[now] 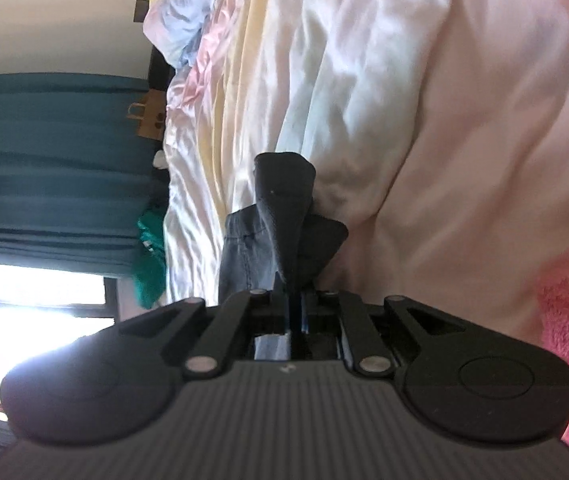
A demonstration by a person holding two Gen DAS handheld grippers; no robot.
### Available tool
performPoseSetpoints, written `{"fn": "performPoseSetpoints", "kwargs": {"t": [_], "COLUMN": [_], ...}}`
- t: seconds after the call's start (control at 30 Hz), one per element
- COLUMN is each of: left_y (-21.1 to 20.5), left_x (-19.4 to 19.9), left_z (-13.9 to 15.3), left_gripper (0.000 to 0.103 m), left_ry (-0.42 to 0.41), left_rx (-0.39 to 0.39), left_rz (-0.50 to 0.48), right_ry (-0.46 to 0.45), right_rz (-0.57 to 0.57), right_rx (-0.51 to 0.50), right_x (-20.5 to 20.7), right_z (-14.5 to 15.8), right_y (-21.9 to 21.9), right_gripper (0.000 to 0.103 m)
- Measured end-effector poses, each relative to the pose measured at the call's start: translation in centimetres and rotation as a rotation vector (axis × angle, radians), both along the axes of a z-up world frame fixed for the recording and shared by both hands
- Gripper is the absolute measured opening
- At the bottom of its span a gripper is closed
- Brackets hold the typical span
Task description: Fold clothes
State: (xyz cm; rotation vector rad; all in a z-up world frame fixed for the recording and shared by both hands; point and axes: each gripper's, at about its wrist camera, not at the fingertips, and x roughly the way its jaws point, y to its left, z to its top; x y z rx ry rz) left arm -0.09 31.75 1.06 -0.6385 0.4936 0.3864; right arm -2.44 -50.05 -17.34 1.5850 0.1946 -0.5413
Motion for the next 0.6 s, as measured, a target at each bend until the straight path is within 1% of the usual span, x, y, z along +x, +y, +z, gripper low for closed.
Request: {"fn": "performPoseSetpoints", "kwargs": {"t": [0.03, 0.07, 0.17, 0.2, 0.23, 0.27, 0.33, 0.37, 0.43, 0.47, 0.53, 0.57, 0.6], "left_y": [-0.7, -1.4, -4.0, -4.9, -5.7, -6.5, -8.0, -8.8, -10.3, -11.0, -12.5, -13.4, -14.2], "left_x": [-0.6, -1.3, -2.7, -3.2, -3.4, -3.6, -3.4, -3.2, -2.4, -2.1, -1.6, -1.4, -1.2], "left_z": [0.4, 0.8, 1.8, 2.0, 2.2, 2.4, 2.8, 2.8, 2.5, 2.2, 1.7, 1.5, 1.4], "left_gripper": [0.043, 0.05, 0.057, 0.059, 0.06, 0.06, 0.063, 0.065, 0.065, 0.065, 0.065, 0.065, 0.065], "left_ry": [-0.003, -0.008, -0.012, -0.017, -0.027, -0.039, -0.056, -0.059, -0.052, -0.051, -0.054, -0.064, -0.077], "left_rx": [0.026, 0.055, 0.143, 0.171, 0.194, 0.219, 0.267, 0.288, 0.335, 0.346, 0.343, 0.338, 0.351], "left_rz": [0.003, 0.006, -0.005, -0.007, -0.015, -0.027, -0.069, -0.095, -0.142, -0.165, -0.218, -0.253, -0.282], "right_ry": [-0.006, -0.009, -0.006, -0.004, -0.003, -0.002, 0.001, 0.002, -0.01, -0.023, -0.026, -0.023, -0.012], "right_rz": [0.008, 0.017, 0.048, 0.059, 0.069, 0.08, 0.1, 0.111, 0.122, 0.12, 0.124, 0.127, 0.129], "right_rx": [0.002, 0.003, -0.003, -0.004, -0.006, -0.008, -0.011, -0.013, -0.01, -0.019, -0.062, -0.088, -0.124], "right_x": [0.0, 0.1, 0.9, 1.1, 1.4, 1.6, 2.2, 2.4, 2.9, 3.1, 3.6, 3.8, 4.1], "right_z": [-0.2, -0.3, -0.7, -0.8, -0.9, -1.0, -1.2, -1.4, -1.8, -2.0, -1.7, -1.5, -1.1], "right_y": [-0.1, -0.3, -0.6, -0.7, -0.8, -0.9, -1.1, -1.2, -1.4, -1.6, -1.7, -1.8, -1.8], "right_gripper": [0.011, 0.011, 0.014, 0.017, 0.023, 0.026, 0.036, 0.037, 0.038, 0.038, 0.037, 0.035, 0.022]}}
